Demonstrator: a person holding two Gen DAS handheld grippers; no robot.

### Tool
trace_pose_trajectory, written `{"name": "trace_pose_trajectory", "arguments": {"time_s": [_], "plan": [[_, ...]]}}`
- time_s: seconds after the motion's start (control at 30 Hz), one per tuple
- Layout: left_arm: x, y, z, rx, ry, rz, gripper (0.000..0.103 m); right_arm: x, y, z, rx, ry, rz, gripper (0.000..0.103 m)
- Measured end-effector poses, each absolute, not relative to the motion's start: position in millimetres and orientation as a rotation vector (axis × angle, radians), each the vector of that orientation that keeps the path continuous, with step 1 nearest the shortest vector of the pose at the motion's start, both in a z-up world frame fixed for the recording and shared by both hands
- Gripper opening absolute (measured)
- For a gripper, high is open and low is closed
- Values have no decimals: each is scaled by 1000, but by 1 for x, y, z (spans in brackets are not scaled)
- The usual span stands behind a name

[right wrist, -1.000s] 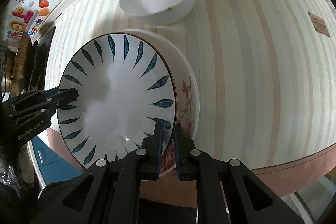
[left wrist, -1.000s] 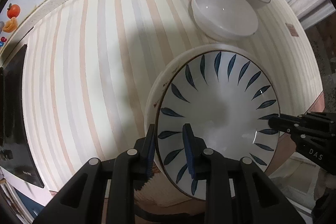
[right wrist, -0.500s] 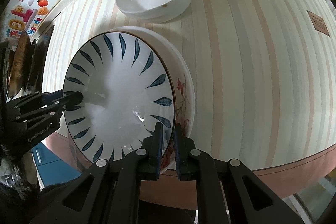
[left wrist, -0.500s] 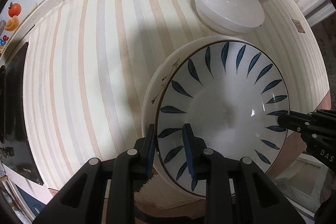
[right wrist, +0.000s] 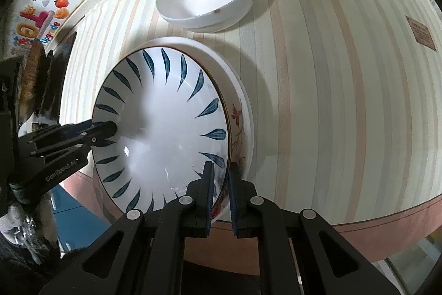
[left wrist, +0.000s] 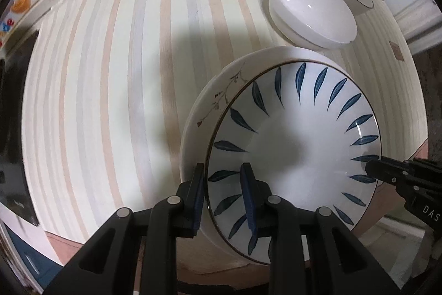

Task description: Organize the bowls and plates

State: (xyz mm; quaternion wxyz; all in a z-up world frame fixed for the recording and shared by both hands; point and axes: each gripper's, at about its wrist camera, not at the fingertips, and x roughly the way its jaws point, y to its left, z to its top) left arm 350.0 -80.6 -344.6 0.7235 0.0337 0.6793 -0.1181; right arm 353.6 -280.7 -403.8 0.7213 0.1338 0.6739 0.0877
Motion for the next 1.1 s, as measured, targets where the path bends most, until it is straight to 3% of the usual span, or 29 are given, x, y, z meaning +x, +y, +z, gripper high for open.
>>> {"name": "trace_pose_trajectory", "arguments": {"time_s": [0.33, 0.6, 1.1], "plan": [[349, -59, -349, -40, 1524, -219, 23, 358, -294, -406, 346, 1498, 221, 13], [339, -50, -319, -23, 1452, -186, 23, 352, -292, -394, 325, 1475, 211, 14], [259, -51, -208, -12, 1249, -222, 23, 280, -253, -275, 222, 1257, 162, 14]]}}
